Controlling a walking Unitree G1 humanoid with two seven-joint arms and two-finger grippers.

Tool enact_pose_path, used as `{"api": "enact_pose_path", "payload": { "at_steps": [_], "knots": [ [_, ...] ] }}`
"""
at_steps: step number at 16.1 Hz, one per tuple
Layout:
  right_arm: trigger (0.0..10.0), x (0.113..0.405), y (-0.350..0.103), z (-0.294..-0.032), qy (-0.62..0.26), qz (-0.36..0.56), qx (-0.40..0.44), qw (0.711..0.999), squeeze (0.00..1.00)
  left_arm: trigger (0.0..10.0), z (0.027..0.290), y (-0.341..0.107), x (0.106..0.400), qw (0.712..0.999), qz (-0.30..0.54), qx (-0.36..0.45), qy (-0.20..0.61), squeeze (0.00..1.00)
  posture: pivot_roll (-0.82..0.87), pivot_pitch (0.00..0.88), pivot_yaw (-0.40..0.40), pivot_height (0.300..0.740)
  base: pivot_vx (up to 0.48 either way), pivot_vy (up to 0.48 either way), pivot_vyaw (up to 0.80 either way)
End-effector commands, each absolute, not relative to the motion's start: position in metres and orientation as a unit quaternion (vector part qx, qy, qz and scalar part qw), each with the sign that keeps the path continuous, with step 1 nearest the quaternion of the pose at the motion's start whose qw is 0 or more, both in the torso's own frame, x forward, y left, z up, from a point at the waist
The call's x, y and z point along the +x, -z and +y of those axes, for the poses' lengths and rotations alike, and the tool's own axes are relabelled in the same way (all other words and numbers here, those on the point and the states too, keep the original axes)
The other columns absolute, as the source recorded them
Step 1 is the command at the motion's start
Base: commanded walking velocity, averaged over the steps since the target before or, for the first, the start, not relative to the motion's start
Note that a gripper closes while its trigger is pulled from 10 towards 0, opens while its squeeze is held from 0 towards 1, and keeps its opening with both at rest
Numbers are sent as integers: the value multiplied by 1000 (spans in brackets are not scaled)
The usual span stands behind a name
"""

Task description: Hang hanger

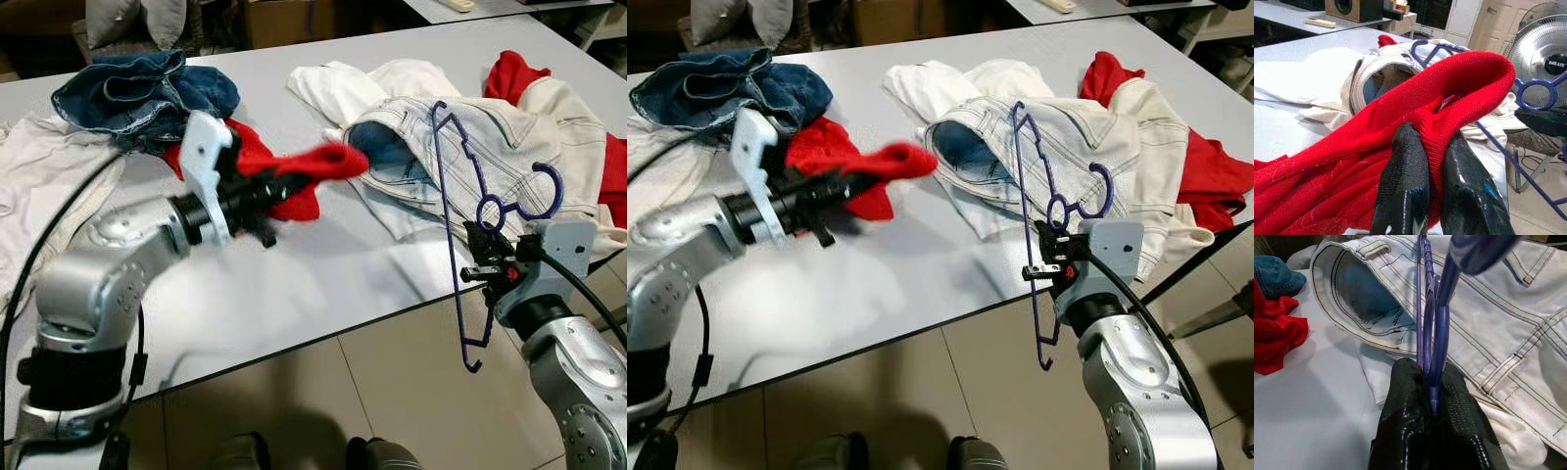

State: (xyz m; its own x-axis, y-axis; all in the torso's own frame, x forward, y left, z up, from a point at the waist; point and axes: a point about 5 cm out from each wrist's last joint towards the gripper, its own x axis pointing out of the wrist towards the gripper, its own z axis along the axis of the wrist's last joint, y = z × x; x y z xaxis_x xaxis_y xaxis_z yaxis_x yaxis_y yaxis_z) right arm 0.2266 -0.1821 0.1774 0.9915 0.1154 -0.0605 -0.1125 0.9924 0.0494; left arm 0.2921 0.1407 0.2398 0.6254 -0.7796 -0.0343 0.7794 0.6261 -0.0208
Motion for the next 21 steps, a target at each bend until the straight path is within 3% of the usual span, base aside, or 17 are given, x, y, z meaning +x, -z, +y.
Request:
{"api": "enact_pose_path", "payload": {
  "at_steps": [1, 11, 13, 16, 18, 21],
  "knots": [
    [10000, 227, -178, -183, -55, 28, 26, 998, 0, 0, 138, -249, 289, 894, 4, 3, 448, 0, -35, 143, -8, 740, 0, 0, 0],
    [10000, 232, -178, -181, -52, 18, 36, 998, 0, 0, 148, -299, 295, 896, -80, -22, 437, 0, -3, 127, -7, 740, 0, 0, 0],
    [10000, 234, -179, -179, -50, 11, 40, 998, 0, 0, 155, -334, 302, 896, -160, -43, 412, 0, 7, 119, 1, 740, 0, 0, 0],
    [10000, 235, -181, -179, -40, -2, 52, 998, 0, 0, 166, -383, 304, 875, -246, -103, 404, 0, 16, 109, 21, 740, 0, 0, 0],
    [10000, 233, -176, -179, -38, 6, 54, 998, 0, 0, 155, -340, 311, 901, -154, -6, 406, 0, 16, 105, 18, 740, 0, 0, 0],
    [10000, 230, -171, -178, -38, 18, 52, 998, 0, 0, 139, -284, 311, 908, -63, 55, 411, 0, 1, 100, 16, 740, 0, 0, 0]
  ]
}}
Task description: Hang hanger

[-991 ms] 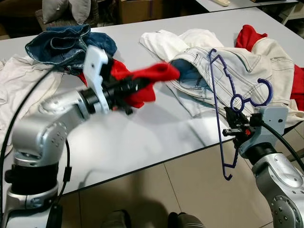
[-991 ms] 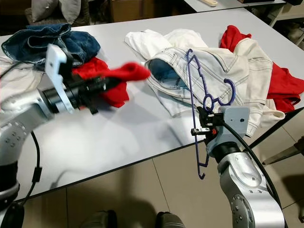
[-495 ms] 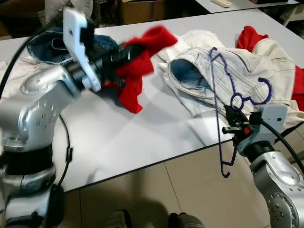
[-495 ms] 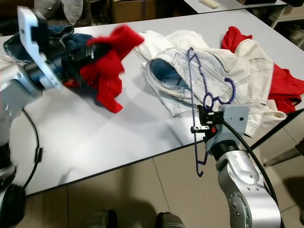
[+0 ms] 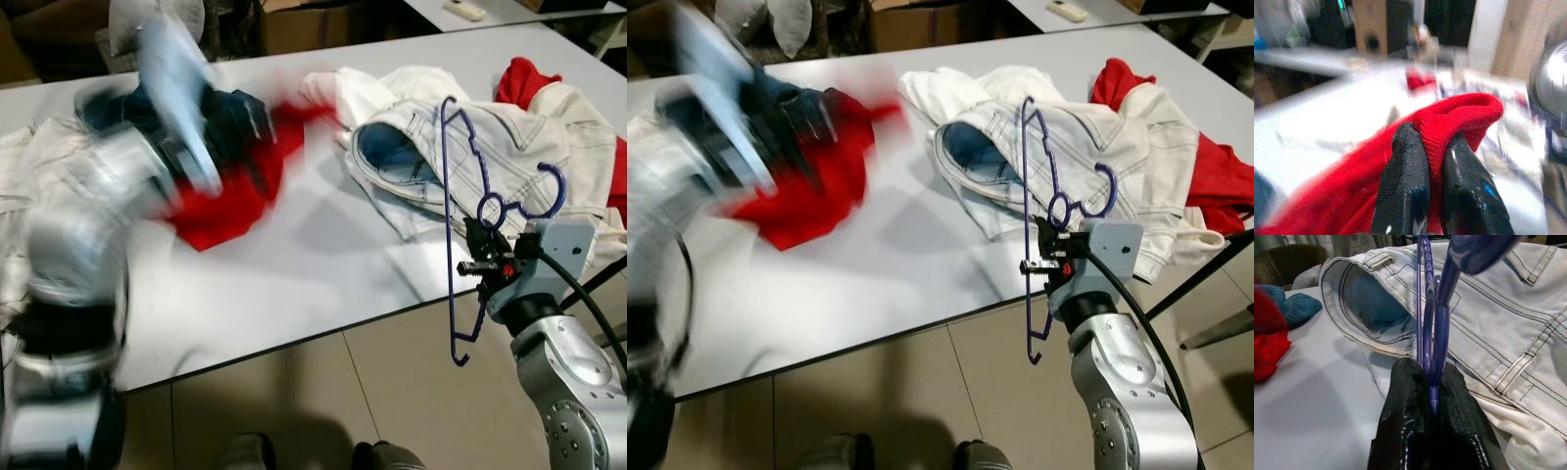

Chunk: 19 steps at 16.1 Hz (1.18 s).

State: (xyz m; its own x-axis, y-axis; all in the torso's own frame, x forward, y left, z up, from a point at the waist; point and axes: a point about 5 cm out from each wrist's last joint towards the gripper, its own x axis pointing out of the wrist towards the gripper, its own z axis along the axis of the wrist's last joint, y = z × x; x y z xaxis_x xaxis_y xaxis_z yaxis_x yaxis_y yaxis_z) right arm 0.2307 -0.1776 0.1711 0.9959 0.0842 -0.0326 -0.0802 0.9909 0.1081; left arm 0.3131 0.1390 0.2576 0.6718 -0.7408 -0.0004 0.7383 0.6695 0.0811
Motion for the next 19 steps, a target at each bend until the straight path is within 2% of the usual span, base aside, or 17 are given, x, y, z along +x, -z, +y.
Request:
{"api": "enact_pose_path", "payload": {
  "at_steps": [1, 4, 6, 7, 10, 11, 12, 13, 14, 15, 19],
  "knots": [
    [10000, 230, -169, -175, -41, 21, 51, 998, 0, 0, 132, -241, 312, 916, -2, 65, 396, 0, -7, 96, 22, 740, 0, 0, 0],
    [10000, 229, -168, -177, -39, 23, 49, 998, 0, 0, 132, -226, 311, 916, 19, 89, 390, 0, -6, 90, 26, 740, 0, 0, 0],
    [10000, 228, -167, -176, -43, 23, 49, 998, 0, 0, 134, -232, 314, 921, 0, 90, 380, 0, -5, 86, 25, 740, 0, 0, 0],
    [10000, 230, -167, -176, -46, 20, 48, 998, 0, 0, 134, -254, 321, 924, -46, 62, 375, 0, -4, 79, 26, 740, 0, 0, 0],
    [10000, 232, -169, -177, -44, 16, 47, 998, 0, 0, 128, -270, 324, 921, -79, 36, 381, 0, -8, 77, 30, 740, 0, 0, 0],
    [10000, 232, -169, -179, -42, 15, 45, 998, 0, 3686, 108, -245, 328, 921, -39, 93, 377, 0, -19, 75, 32, 740, 0, 0, 0],
    [10000, 231, -169, -179, -41, 15, 43, 998, 0, 10000, 90, -226, 327, 918, -12, 113, 381, 0, -23, 74, 34, 740, 0, 0, 0],
    [10000, 231, -169, -179, -41, 14, 43, 998, 0, 10000, 84, -221, 326, 915, -7, 108, 388, 0, -23, 74, 34, 740, 0, 0, 0],
    [10000, 231, -170, -179, -40, 12, 41, 998, 0, 10000, 70, -203, 317, 887, 24, 125, 443, 1000, -32, 68, 40, 740, 0, 0, 0],
    [10000, 230, -170, -180, -38, 11, 40, 998, 0, 10000, 66, -188, 313, 869, 50, 161, 465, 1000, -37, 61, 49, 740, 0, 0, 0],
    [10000, 227, -174, -194, -22, 0, 30, 999, 0, 10000, 80, -172, 305, 850, 82, 182, 488, 1000, -38, 55, 56, 740, 0, 0, 0]
  ]
}}
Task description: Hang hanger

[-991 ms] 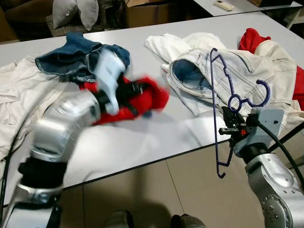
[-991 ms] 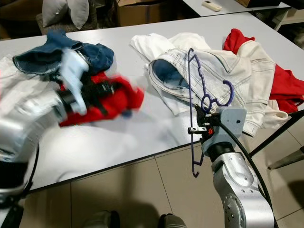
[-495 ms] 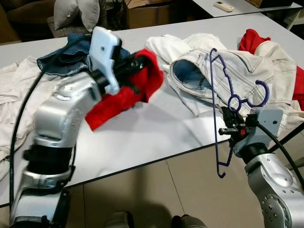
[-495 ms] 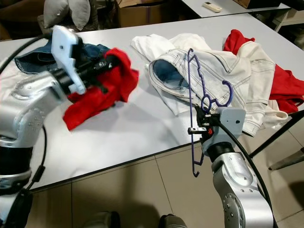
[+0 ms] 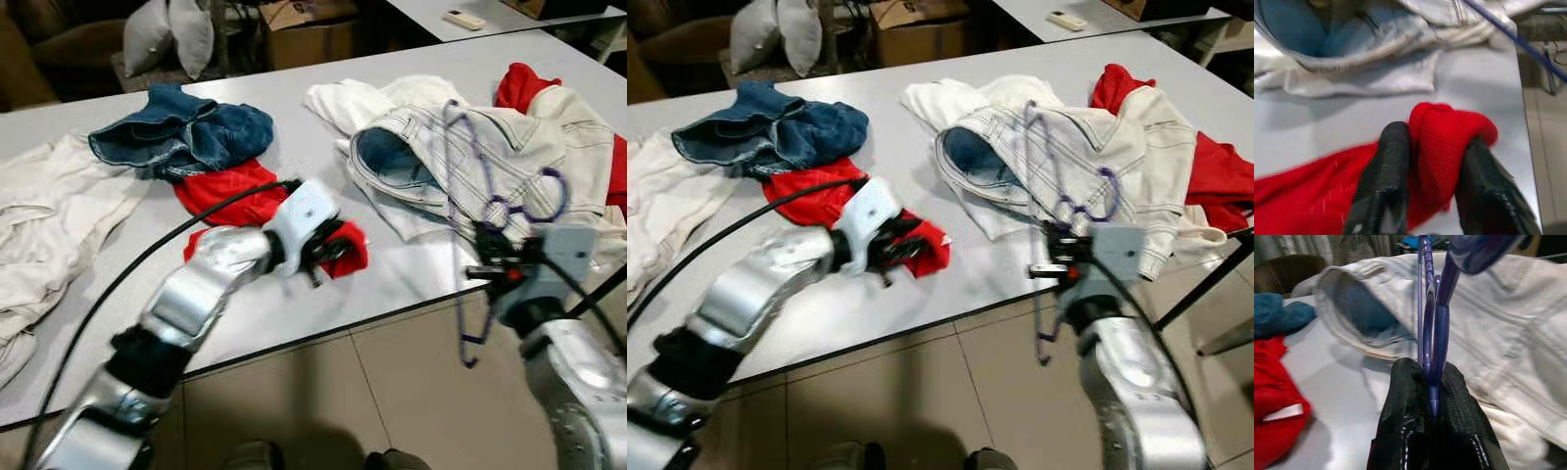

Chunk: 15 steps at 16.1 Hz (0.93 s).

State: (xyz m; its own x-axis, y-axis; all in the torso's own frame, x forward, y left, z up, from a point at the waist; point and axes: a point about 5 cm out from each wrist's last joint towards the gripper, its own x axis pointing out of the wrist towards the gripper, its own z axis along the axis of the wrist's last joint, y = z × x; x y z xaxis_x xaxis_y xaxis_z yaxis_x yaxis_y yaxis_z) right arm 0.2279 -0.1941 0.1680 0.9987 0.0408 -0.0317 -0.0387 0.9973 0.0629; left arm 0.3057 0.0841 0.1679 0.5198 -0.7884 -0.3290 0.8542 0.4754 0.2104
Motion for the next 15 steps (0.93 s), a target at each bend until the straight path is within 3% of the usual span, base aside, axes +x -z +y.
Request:
{"api": "enact_pose_path", "payload": {
  "at_steps": [1, 3, 7, 10, 11, 12, 15],
  "knots": [
    [10000, 223, -175, -200, -15, -2, 29, 999, 0, 10000, 86, -169, 294, 837, 83, 158, 517, 1000, -45, 53, 55, 740, 0, 0, 0],
    [10000, 219, -175, -199, -18, 2, 30, 999, 0, 10000, 91, -165, 283, 828, 89, 134, 538, 1000, -49, 52, 51, 740, 0, 0, 0],
    [10000, 212, -174, -199, -19, 0, 25, 999, 0, 10000, 122, -149, 270, 818, 138, 211, 517, 1000, -63, 54, 47, 740, 0, 0, 0],
    [10000, 206, -177, -200, -35, -2, 21, 999, 0, 10000, 143, -146, 276, 835, 146, 236, 475, 1000, -74, 59, 49, 740, 0, 0, 0],
    [10000, 203, -179, -202, -43, -3, 16, 999, 0, 10000, 150, -146, 280, 845, 146, 244, 453, 941, -75, 61, 48, 740, 0, 0, 0],
    [10000, 198, -181, -212, -31, -4, 7, 999, 0, 10000, 154, -146, 289, 862, 137, 251, 418, 0, -77, 63, 48, 740, 0, 0, 0],
    [10000, 189, -179, -224, 1, 5, -6, 1000, 0, 10000, 143, -147, 290, 884, 115, 190, 411, 0, -98, 66, 54, 740, 0, 0, 0]
  ]
}}
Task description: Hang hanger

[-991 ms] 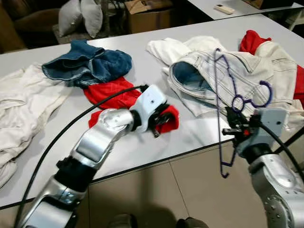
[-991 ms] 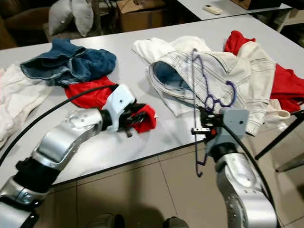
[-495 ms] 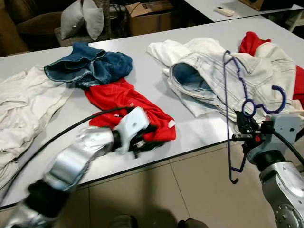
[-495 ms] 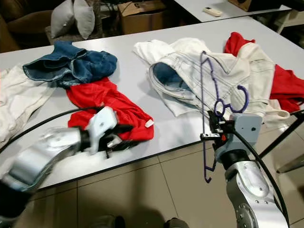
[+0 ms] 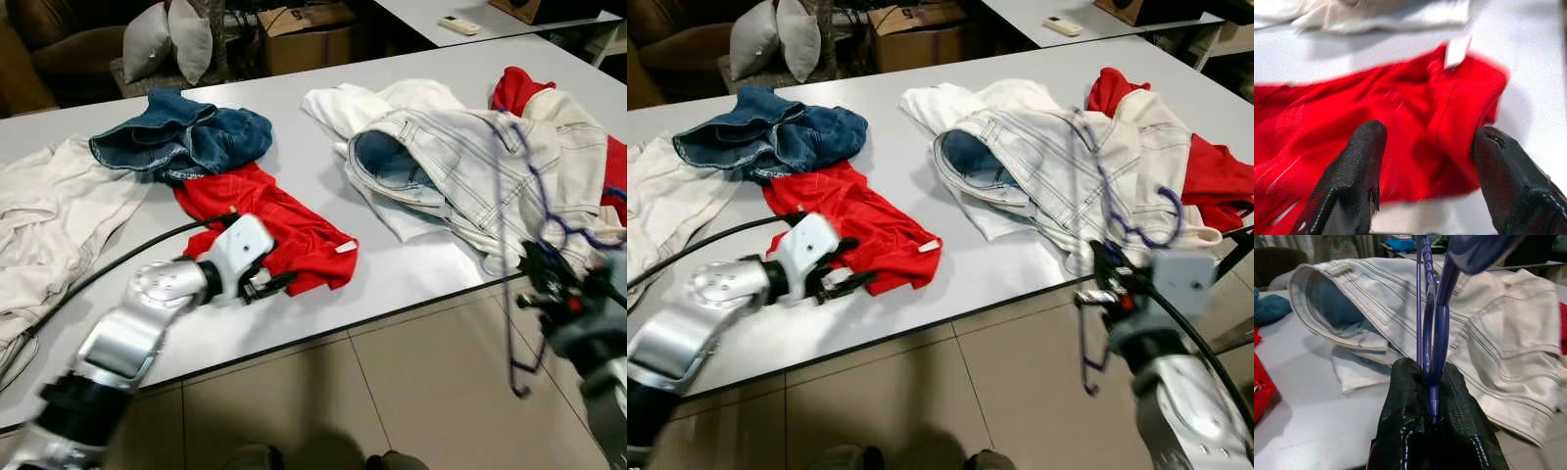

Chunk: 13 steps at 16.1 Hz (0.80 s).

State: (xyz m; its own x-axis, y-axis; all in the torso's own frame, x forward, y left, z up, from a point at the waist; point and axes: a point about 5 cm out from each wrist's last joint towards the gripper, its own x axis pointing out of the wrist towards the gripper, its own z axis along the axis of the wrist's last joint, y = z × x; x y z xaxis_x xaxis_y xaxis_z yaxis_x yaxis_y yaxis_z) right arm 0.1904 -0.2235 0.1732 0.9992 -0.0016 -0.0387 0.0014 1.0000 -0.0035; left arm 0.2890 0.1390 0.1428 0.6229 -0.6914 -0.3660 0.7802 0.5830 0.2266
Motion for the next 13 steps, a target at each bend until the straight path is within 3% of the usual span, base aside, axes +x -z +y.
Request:
{"api": "enact_pose_path", "payload": {
  "at_steps": [1, 6, 7, 8, 13],
  "knots": [
    [10000, 185, -179, -221, -3, 9, -5, 1000, 0, 10000, 135, -146, 286, 889, 104, 150, 420, 0, -107, 67, 54, 740, 0, 0, 0],
    [10000, 169, -171, -211, -18, 31, 6, 999, 0, 9686, 119, -134, 268, 876, 92, 153, 449, 0, -129, 71, 51, 740, 0, 0, 0],
    [10000, 171, -172, -209, -19, 30, 8, 999, 0, 1490, 117, -131, 268, 876, 92, 168, 443, 0, -127, 73, 47, 740, 0, 0, 0],
    [10000, 173, -172, -207, -23, 29, 10, 999, 0, 0, 116, -131, 271, 884, 87, 165, 429, 0, -124, 72, 46, 740, 0, 0, 0],
    [10000, 174, -168, -204, -35, 36, 4, 999, 0, 0, 118, -131, 272, 870, 79, 227, 431, 0, -118, 72, 49, 740, 0, 0, 0]
  ]
}}
